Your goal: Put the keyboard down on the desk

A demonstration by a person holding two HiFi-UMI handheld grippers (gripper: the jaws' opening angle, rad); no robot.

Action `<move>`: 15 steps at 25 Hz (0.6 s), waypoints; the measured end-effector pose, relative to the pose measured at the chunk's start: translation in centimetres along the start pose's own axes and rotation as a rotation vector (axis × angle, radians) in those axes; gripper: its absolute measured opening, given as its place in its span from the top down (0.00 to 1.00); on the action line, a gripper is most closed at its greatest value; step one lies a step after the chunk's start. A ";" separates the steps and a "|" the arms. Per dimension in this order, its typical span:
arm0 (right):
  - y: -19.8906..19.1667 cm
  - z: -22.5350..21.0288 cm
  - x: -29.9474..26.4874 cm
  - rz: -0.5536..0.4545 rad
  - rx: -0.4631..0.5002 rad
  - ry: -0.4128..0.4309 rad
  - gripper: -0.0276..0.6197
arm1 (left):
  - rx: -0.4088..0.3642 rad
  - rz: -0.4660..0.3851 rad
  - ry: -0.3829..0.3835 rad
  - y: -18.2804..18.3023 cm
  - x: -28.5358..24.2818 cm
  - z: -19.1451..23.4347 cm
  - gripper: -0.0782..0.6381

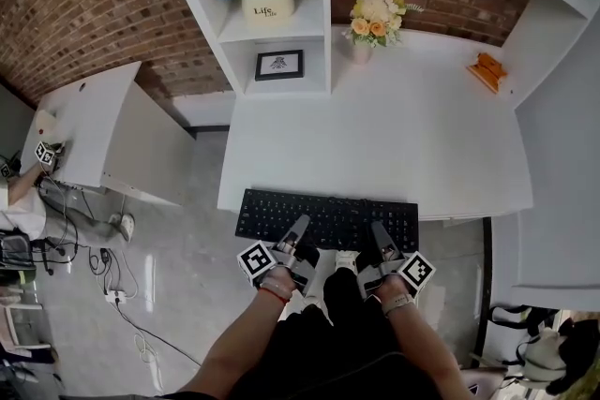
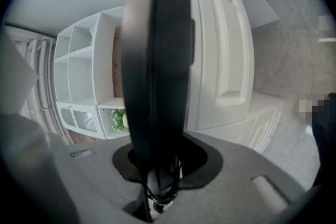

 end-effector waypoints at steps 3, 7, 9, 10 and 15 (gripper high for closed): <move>0.6 0.3 -0.6 0.005 -0.007 -0.002 0.84 | 0.009 -0.004 -0.003 0.1 -0.8 -0.1 0.79; 1.4 0.7 -1.7 0.008 -0.021 -0.015 0.84 | 0.026 -0.007 0.016 0.5 -1.8 -0.3 0.79; 1.7 0.8 -2.1 0.007 -0.036 -0.031 0.84 | 0.032 -0.007 0.024 0.6 -2.3 -0.4 0.79; 1.9 0.9 -2.3 0.006 -0.048 -0.036 0.84 | 0.033 -0.007 0.027 0.7 -2.6 -0.5 0.80; 2.8 1.6 -3.7 -0.008 -0.096 -0.049 0.84 | 0.035 0.023 0.049 1.1 -4.0 -1.0 0.79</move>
Point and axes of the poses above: the fingertips, and each gripper's own axes: x backward along the fingers, z to its left, y out of its top, the point moved 9 cm from there along x, backward along the fingers, and after that the axes turned 2 degrees about x, right-handed, at the moved point
